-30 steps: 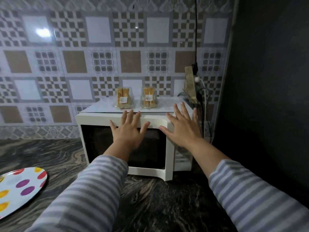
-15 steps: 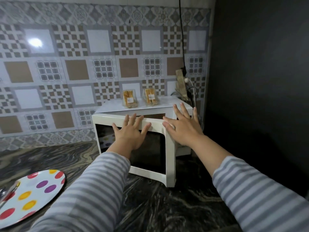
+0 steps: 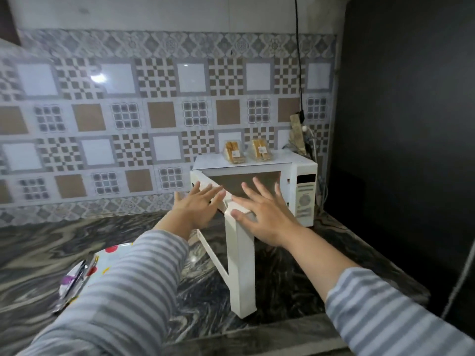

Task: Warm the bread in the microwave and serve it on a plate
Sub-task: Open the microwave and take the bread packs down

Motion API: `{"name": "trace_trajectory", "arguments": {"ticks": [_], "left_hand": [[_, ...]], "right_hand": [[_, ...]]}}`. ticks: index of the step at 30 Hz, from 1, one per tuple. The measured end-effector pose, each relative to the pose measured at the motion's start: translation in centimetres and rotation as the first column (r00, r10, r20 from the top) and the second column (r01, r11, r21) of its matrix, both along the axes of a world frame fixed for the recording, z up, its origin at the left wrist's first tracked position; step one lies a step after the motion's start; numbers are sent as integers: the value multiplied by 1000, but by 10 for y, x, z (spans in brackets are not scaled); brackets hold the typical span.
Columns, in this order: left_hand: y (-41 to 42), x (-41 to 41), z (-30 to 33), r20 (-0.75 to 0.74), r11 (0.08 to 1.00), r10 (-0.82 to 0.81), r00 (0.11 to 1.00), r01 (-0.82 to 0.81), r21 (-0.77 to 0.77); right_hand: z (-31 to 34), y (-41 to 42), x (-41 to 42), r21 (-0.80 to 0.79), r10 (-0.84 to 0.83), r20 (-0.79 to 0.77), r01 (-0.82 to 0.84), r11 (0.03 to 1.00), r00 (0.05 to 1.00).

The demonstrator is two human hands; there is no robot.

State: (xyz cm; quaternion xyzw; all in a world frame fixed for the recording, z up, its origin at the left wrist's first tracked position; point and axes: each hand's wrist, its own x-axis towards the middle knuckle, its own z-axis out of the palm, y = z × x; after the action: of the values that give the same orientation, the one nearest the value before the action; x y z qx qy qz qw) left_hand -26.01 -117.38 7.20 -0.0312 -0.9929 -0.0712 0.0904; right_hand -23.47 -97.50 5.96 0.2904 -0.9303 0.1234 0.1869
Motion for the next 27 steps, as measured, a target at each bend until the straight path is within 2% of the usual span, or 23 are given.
{"name": "trace_trajectory", "arguments": {"ticks": [4,9,15,18,20,23,27], "left_hand": [[-28,15,7,59,998,28,998,-31,47],[-58,25,18,175,998,65,982,-62,-20],[-74,35,26,171,993,116,978,-117,0],[-63,32,30,120,990,135,984,-139,25],[-47,27,33,36,992,111,993,-113,54],[-21,12,38,-7,996,63,998,-62,65],[8,-19,38,33,997,12,999,-10,-74]], "right_hand": [[3,-26,8,-38,33,104,-29,999,994],[7,-55,19,21,77,170,-82,996,983],[5,-83,21,22,121,122,-124,992,985],[0,-82,13,-82,142,125,-132,988,982],[-3,-74,2,-125,88,137,-71,990,987],[-3,-55,-17,-52,-33,154,41,998,988],[3,-29,-51,3,-144,150,145,989,978]]}}
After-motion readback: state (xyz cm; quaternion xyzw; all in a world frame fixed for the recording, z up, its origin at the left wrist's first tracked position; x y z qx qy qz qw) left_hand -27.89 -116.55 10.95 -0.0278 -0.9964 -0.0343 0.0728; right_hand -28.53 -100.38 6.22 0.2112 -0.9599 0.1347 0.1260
